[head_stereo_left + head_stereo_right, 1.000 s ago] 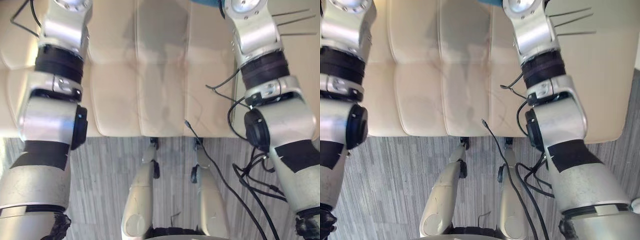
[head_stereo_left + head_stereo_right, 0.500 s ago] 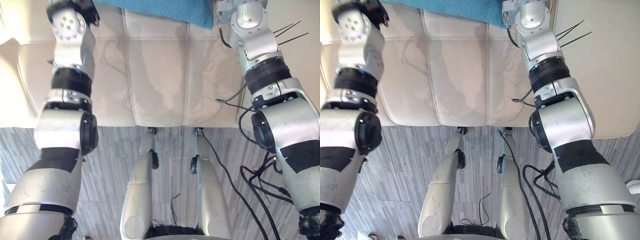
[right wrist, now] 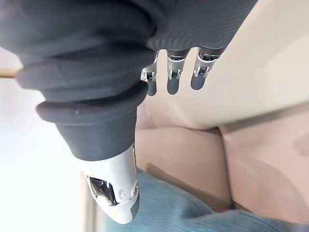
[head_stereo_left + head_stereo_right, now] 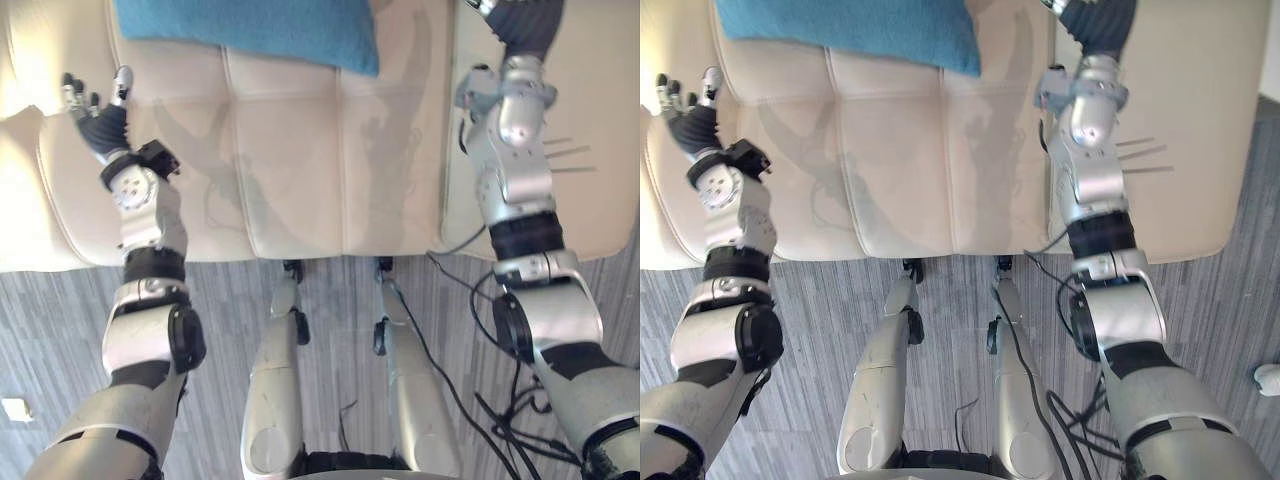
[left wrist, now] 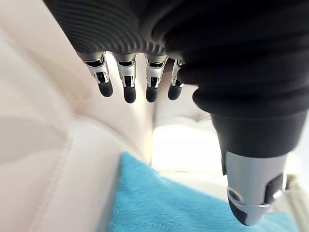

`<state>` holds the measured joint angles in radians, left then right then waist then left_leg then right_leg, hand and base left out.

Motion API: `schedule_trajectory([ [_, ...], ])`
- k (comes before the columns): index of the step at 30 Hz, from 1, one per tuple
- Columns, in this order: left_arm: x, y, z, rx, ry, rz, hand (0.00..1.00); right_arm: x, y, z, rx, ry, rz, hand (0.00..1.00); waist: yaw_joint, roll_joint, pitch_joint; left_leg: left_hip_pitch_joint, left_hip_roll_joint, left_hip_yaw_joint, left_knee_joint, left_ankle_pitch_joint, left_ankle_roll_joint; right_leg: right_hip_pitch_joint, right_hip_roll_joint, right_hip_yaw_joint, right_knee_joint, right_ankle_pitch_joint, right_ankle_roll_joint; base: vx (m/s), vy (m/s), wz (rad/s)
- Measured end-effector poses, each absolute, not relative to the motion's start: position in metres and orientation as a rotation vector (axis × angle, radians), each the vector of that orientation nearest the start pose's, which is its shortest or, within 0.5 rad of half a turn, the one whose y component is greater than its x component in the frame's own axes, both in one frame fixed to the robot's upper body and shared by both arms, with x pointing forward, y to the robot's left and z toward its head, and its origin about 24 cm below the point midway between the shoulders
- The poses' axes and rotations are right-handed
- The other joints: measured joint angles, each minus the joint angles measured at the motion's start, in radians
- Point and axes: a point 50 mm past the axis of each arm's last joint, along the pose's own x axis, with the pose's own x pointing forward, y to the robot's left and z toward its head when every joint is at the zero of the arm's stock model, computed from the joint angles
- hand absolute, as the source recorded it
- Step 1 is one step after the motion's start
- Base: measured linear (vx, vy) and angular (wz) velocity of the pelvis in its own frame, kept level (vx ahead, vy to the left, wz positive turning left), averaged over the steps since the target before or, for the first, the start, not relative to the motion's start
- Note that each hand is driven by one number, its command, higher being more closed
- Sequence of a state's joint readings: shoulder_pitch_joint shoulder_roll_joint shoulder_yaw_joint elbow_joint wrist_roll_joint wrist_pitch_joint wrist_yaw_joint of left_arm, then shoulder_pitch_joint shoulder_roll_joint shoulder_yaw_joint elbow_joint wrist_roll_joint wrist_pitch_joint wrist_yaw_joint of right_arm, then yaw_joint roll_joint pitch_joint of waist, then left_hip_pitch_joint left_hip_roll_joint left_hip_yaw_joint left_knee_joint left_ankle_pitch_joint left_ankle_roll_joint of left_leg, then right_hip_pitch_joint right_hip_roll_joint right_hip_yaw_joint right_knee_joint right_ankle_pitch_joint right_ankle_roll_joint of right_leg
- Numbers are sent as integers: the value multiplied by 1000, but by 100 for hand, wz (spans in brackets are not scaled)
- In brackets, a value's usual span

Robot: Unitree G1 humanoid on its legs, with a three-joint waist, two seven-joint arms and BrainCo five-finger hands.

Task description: Pick up cushions and gather them together orderly.

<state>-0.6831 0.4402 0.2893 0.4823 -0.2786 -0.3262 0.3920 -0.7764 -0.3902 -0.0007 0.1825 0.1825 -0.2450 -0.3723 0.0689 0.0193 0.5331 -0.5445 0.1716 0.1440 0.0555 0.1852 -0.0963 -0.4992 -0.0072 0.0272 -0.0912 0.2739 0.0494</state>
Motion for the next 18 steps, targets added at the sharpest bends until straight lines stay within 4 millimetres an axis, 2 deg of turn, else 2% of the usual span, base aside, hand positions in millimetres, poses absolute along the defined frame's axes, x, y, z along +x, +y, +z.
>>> schedule_trajectory([
  [1, 328, 292, 201, -88, -631, 624, 0, 331, -188, 258, -47, -832, -232, 0, 4, 0, -1, 20, 3, 0, 8, -9, -2, 22, 3, 0, 2, -8, -2, 7, -36, -6],
  [2, 312, 288, 174, -50, -596, 574, 0, 325, -186, 218, -106, -733, -193, 0, 8, -9, -17, 62, 11, 2, 38, -40, -7, 70, 8, 0, 15, -29, -16, 23, -26, -4],
  [3, 307, 284, 159, -47, -561, 559, 0, 322, -186, 200, -125, -680, -181, 0, 11, -9, -31, 74, 14, 2, 50, -51, -9, 84, 10, -1, 24, -40, -17, 53, -26, -6],
  [5, 286, 258, 88, -81, -343, 478, 0, 302, -187, 125, -154, -440, -151, 0, 28, -9, -84, 151, 16, 5, 71, -78, -6, 150, 10, -1, 63, -79, -15, 90, -8, 0],
  [6, 275, 247, 62, -101, -250, 449, 0, 292, -186, 100, -153, -352, -140, 0, 27, -9, -93, 195, 6, 4, 71, -89, -6, 188, 8, -3, 76, -99, -14, 91, 7, 9],
  [7, 267, 240, 44, -112, -184, 431, 0, 285, -186, 84, -158, -293, -132, 0, 25, -9, -103, 223, 4, 1, 71, -98, -6, 214, 7, -7, 84, -110, -16, 83, 17, 14],
  [9, 228, 221, -20, -122, 89, 356, 0, 257, -190, 14, -212, -10, -107, 0, 15, -18, -200, 292, -8, -6, 57, -127, -4, 275, -5, -17, 98, -155, -7, 89, 21, 18],
  [10, 219, 219, -33, -120, 149, 352, 0, 249, -191, -2, -219, 60, -104, 0, 10, -21, -223, 311, -13, -7, 46, -127, -3, 289, -10, -20, 98, -161, -8, 98, 29, 17],
  [12, 183, 217, -78, -115, 381, 343, 0, 216, -200, -56, -238, 321, -123, 0, -2, -27, -289, 393, -34, -4, -8, -127, -2, 348, -27, -21, 90, -177, 3, 78, 43, 7],
  [13, 175, 217, -87, -115, 429, 341, 0, 208, -203, -66, -245, 374, -125, 0, -2, -27, -300, 413, -39, -1, -22, -127, -2, 362, -31, -20, 87, -179, 5, 63, 46, -7],
  [15, 143, 217, -112, -106, 585, 359, 0, 172, -215, -99, -270, 576, -130, 0, -2, -28, -341, 492, -60, 20, -74, -127, -2, 407, -41, 3, 83, -192, 19, 63, 58, -18],
  [16, 135, 217, -116, -99, 616, 364, 0, 165, -217, -105, -275, 614, -131, 0, -1, -29, -351, 509, -64, 28, -86, -127, -2, 413, -44, 8, 81, -192, 20, 56, 67, -33],
  [17, 119, 219, -125, -88, 679, 374, 0, 148, -221, -115, -270, 690, -148, 0, -3, -28, -375, 544, -71, 50, -113, -127, -2, 426, -48, 29, 77, -194, 23, 41, 46, -34],
  [18, 113, 220, -127, -84, 698, 377, 0, 142, -223, -118, -270, 713, -150, 0, -2, -28, -381, 560, -73, 59, -124, -127, -2, 428, -49, 36, 75, -194, 23, 44, 57, -47],
])
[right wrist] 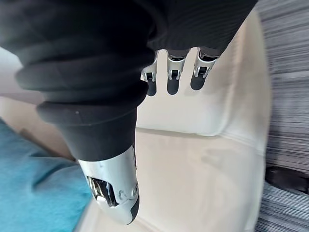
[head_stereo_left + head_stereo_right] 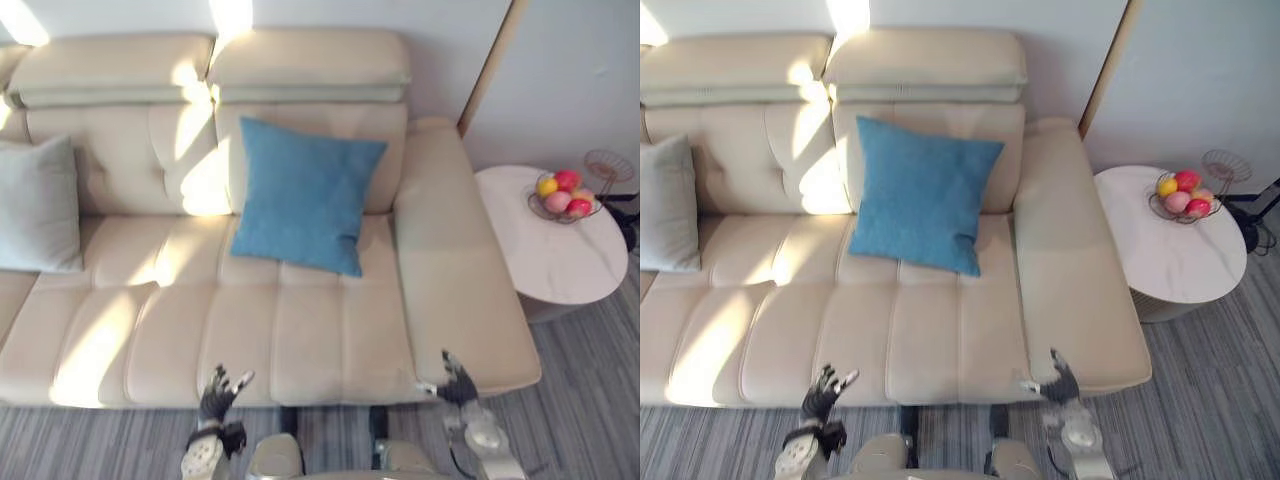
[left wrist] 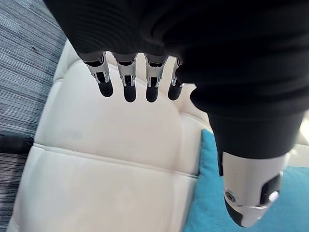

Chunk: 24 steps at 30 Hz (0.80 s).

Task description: Pick up cushions and gather them together orderly.

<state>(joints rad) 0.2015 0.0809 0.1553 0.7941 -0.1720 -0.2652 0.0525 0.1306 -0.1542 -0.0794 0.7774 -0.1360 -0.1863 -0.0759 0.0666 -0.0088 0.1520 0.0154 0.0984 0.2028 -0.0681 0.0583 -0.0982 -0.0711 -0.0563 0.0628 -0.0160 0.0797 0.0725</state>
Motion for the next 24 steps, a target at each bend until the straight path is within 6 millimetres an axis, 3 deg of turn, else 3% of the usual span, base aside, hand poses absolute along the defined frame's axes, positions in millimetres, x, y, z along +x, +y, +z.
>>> schedule_trajectory([
  [2, 98, 223, -134, -60, 762, 379, 0, 127, -224, -126, -280, 775, -133, 0, 0, -3, -18, 36, -7, 50, -23, 0, 0, 0, -2, 34, 5, 0, 0, 26, 58, -54],
  [4, 99, 224, -134, -49, 765, 370, 0, 123, -221, -128, -276, 784, -129, 0, -1, -7, -21, 31, -4, 67, -12, 0, 1, -13, -5, 45, 30, -5, 7, 17, 29, -32],
  [6, 105, 224, -132, -40, 748, 355, 0, 119, -216, -131, -259, 797, -126, 0, -19, -23, -21, -8, -10, 78, 59, -8, 31, -47, -22, 49, 80, -9, 44, -14, 33, -9],
  [7, 110, 222, -130, -44, 732, 344, 0, 121, -214, -131, -249, 792, -127, 0, -23, -10, -37, -59, 20, 82, 108, -17, 58, -54, -19, 49, 73, -3, 136, -73, -2, -11],
  [8, 118, 219, -128, -49, 708, 330, 0, 127, -212, -129, -240, 779, -123, 0, -17, 3, -33, -87, 49, 89, 140, -25, 63, -134, -10, 26, 325, -93, 53, -67, -44, 14],
  [9, 126, 222, -123, -38, 678, 316, 0, 126, -208, -130, -224, 780, -118, 0, -28, -6, -32, -99, 48, 72, 185, -28, 68, -180, -38, 12, 667, -202, 26, -43, -67, 26],
  [11, 129, 227, -119, -22, 658, 317, 0, 118, -200, -134, -192, 803, -112, 0, -25, -37, -42, -125, 31, 57, 239, -31, 73, -156, -83, 48, 870, -236, 59, -74, -155, 48],
  [12, 131, 229, -117, -15, 645, 322, 0, 120, -196, -134, -188, 799, -95, 0, -22, -65, -48, -165, 27, 43, 294, -32, 73, -86, -87, 72, 870, -244, 84, -147, -218, 43],
  [14, 134, 225, -116, -24, 637, 321, 0, 130, -199, -130, -198, 775, -99, 0, -19, -73, -43, -208, 47, 38, 340, -30, 71, -1, -74, 65, 720, -356, 104, -262, -211, 16],
  [15, 136, 213, -117, -53, 636, 311, 0, 137, -206, -126, -196, 749, -122, 0, 7, -22, -29, -242, 90, 41, 345, -8, 40, 26, -47, 27, 606, -414, 63, -329, -180, -17],
  [16, 137, 209, -117, -58, 633, 303, 0, 141, -208, -124, -194, 737, -129, 0, 11, -18, -29, -260, 109, 41, 346, 5, 28, 25, -38, 9, 575, -433, 47, -376, -222, -23],
  [17, 138, 201, -118, -65, 637, 282, 0, 148, -210, -121, -182, 714, -139, 0, 5, 9, -25, -313, 144, 18, 342, 44, 14, 8, -1, -15, 528, -467, -1, -568, -313, 18],
  [18, 143, 188, -118, -76, 633, 235, 0, 152, -217, -118, -178, 703, -168, 0, -9, 55, -4, -332, 165, -19, 230, 144, 4, -28, 42, -46, 496, -441, -45, -581, -278, 36],
  [20, 146, 182, -118, -79, 634, 209, 0, 142, -222, -123, -133, 742, -236, 0, -23, 53, 9, -326, 134, 4, 254, 112, 32, -69, 15, -111, 498, -407, -79, -509, -170, 62],
  [21, 148, 185, -117, -69, 626, 212, 0, 137, -227, -124, -133, 756, -261, 0, -28, 27, 17, -310, 95, 34, 424, -16, 45, -96, -19, -120, 473, -360, -89, -453, -179, 58],
  [22, 151, 186, -115, -64, 617, 210, 0, 138, -229, -123, -140, 756, -262, 0, -26, 28, 16, -272, 98, 45, 498, -92, 53, -103, -20, -121, 424, -309, -89, -356, -139, 33],
  [24, 151, 186, -115, -64, 615, 208, 0, 139, -231, -122, -146, 751, -262, 0, -27, 32, 13, -193, 101, 46, 499, -157, 47, -105, -19, -130, 377, -267, -84, -268, -18, 19],
])
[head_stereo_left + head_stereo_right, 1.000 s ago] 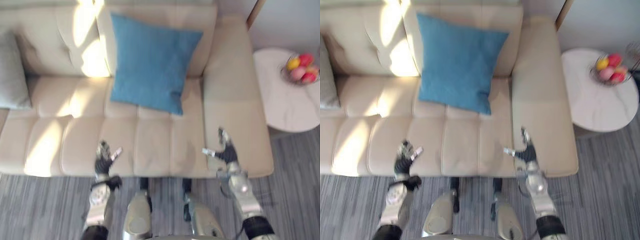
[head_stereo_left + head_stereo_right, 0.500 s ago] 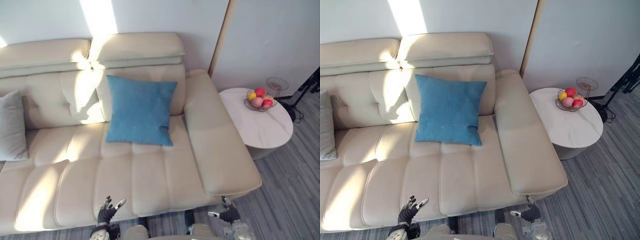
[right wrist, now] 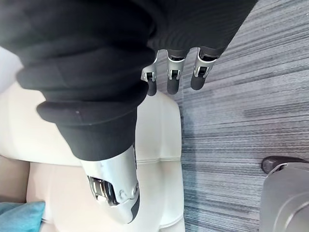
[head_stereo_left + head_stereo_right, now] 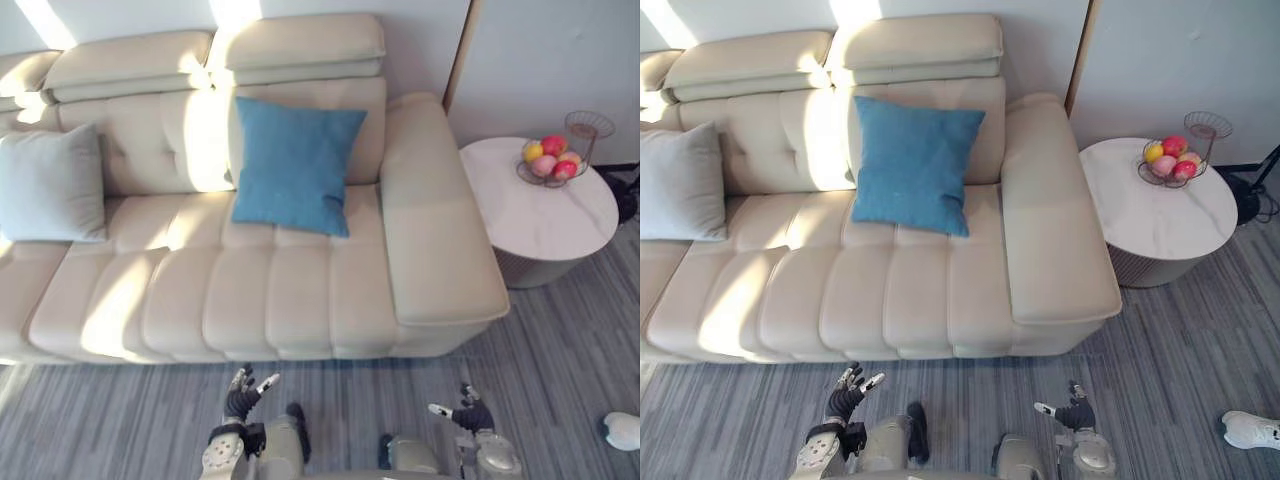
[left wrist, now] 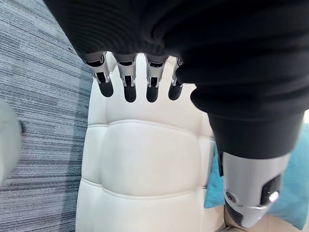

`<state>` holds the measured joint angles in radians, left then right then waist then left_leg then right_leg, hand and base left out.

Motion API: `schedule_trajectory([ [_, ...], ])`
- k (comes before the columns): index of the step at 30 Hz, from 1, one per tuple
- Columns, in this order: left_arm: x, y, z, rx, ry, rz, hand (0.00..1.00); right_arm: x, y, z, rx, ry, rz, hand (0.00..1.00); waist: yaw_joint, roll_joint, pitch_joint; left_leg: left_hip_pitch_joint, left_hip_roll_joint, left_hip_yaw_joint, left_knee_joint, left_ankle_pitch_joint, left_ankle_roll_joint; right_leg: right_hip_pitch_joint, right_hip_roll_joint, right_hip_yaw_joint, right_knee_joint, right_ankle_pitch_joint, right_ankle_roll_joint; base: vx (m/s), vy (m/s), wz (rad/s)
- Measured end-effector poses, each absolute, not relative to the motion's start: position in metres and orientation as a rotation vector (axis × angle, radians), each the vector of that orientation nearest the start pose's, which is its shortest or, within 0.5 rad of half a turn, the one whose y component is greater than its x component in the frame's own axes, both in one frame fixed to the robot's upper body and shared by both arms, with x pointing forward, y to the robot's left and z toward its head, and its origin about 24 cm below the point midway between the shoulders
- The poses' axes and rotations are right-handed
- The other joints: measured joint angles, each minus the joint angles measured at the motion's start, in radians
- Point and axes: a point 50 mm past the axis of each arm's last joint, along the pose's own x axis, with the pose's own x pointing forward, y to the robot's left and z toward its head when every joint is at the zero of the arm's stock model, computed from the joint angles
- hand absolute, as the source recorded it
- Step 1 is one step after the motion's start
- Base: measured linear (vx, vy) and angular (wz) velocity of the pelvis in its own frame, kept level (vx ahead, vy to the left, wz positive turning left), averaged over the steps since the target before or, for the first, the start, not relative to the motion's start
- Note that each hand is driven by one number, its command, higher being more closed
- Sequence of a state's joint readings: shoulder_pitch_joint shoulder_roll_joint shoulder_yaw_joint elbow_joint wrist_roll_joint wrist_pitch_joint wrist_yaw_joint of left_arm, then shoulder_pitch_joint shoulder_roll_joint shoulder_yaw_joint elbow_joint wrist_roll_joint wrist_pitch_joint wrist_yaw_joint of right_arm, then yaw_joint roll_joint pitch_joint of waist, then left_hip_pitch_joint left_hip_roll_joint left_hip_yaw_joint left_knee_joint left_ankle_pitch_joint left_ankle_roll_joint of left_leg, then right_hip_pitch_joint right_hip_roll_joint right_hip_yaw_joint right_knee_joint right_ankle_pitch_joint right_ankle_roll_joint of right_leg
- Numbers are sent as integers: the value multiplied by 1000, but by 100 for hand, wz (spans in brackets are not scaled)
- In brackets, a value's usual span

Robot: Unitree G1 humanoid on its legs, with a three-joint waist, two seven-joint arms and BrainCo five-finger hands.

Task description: Pick up cushions and gather them together orderly.

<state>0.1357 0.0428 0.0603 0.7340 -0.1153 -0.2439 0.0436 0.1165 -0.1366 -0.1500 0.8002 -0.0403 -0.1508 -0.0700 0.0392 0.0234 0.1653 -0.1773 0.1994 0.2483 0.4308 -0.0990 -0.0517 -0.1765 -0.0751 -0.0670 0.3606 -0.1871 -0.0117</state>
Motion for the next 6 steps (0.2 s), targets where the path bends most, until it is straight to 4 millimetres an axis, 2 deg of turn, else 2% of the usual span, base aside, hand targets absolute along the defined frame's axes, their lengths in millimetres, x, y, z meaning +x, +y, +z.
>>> schedule_trajectory([
  [1, 151, 186, -115, -64, 615, 207, 0, 138, -232, -122, -146, 754, -266, 0, -2, 3, -2, 70, -12, 2, -56, -27, -6, 0, 3, -6, -32, 21, 1, -302, 45, 22],
  [3, 150, 185, -116, -65, 620, 208, 0, 137, -238, -121, -153, 756, -282, 0, -5, 25, -16, 164, -28, 1, -236, -27, -7, -2, 18, -17, -77, 53, 25, -213, 81, 23],
  [4, 149, 188, -117, -59, 625, 214, 0, 134, -240, -123, -144, 774, -296, 0, -22, 45, -30, 206, -29, -1, -364, -8, -65, -3, 35, -26, -113, 85, 38, -173, 79, 27],
  [5, 148, 194, -116, -52, 627, 233, 0, 133, -238, -126, -132, 785, -295, 0, -25, 34, -34, 210, -42, -4, -396, 14, -49, 15, 31, -20, -167, 132, 51, -161, 85, 19],
  [6, 146, 197, -117, -49, 633, 240, 0, 132, -238, -127, -128, 792, -299, 0, -23, 30, -34, 211, -44, -3, -395, 16, -47, 30, 29, -19, -195, 152, 55, -87, 33, 4],
])
